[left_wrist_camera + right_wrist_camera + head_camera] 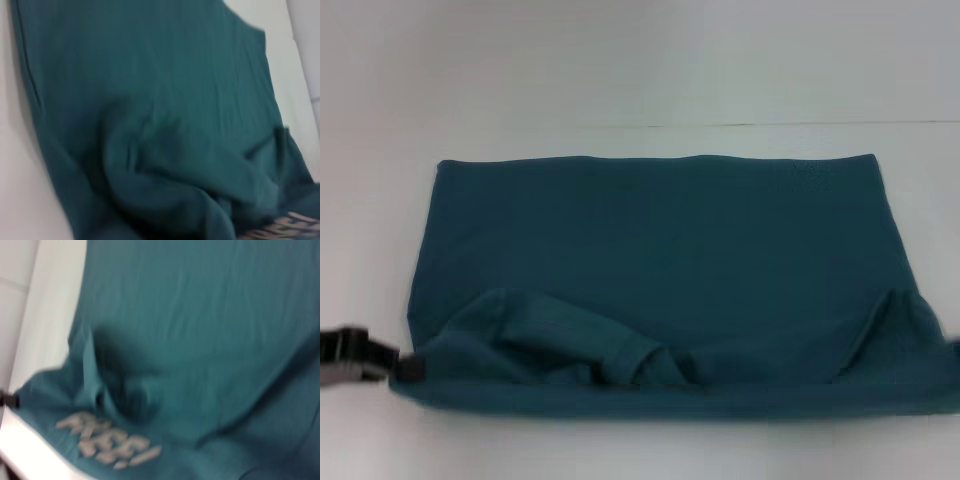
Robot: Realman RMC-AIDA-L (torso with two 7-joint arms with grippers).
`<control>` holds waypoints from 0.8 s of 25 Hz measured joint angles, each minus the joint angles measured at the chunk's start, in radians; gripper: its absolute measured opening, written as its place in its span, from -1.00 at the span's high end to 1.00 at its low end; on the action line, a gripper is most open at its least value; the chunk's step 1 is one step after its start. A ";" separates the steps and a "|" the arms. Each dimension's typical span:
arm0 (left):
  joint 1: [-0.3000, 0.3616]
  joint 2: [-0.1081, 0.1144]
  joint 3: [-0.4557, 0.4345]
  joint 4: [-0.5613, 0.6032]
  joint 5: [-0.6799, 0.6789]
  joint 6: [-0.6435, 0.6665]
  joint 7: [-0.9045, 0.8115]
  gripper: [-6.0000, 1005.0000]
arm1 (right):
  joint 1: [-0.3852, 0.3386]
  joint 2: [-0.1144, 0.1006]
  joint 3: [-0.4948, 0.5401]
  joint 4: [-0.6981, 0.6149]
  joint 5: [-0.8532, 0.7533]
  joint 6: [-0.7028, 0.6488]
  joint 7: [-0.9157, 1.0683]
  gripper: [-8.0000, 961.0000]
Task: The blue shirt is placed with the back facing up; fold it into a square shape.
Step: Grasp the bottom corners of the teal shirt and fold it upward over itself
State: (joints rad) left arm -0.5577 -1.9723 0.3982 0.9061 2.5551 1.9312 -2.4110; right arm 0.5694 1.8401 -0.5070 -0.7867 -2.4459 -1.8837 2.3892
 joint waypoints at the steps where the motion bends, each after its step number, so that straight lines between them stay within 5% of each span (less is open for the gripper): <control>1: -0.013 0.005 0.000 -0.001 0.002 -0.023 -0.017 0.98 | 0.000 0.000 0.000 0.000 0.000 0.000 0.000 0.88; 9: -0.145 0.040 0.037 -0.055 0.008 -0.266 -0.158 0.98 | 0.088 0.013 0.100 0.007 0.056 0.255 0.054 0.88; 20: -0.279 0.018 0.176 -0.197 0.009 -0.664 -0.206 0.98 | 0.177 0.085 -0.044 0.106 0.094 0.706 0.086 0.88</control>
State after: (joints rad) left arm -0.8365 -1.9539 0.5740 0.7092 2.5637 1.2670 -2.6169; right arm 0.7464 1.9253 -0.5509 -0.6803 -2.3515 -1.1779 2.4753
